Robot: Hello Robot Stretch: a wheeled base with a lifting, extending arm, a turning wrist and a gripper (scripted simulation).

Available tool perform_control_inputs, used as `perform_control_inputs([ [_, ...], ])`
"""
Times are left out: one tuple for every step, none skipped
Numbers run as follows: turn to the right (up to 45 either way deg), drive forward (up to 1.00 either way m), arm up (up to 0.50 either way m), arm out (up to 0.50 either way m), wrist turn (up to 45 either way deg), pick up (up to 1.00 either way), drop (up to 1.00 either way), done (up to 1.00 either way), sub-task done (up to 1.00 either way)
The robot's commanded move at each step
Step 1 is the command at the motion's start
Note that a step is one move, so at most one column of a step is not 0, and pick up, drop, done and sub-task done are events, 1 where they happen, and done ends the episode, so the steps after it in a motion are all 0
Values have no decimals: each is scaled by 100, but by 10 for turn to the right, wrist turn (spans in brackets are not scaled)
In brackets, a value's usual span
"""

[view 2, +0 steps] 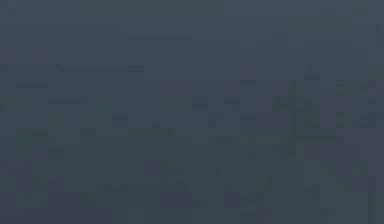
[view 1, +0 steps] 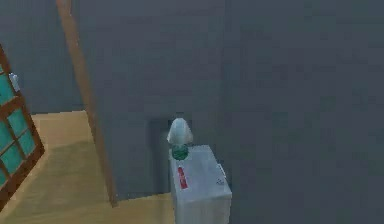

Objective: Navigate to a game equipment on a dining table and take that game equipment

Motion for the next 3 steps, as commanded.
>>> perform_control_inputs([
  [-450, 0, 0, 0, 0, 0, 0, 0, 0],
  [-60, 0, 0, 0, 0, 0, 0, 0, 0],
  [0, 100, 0, 0, 0, 0, 0, 0, 0],
])
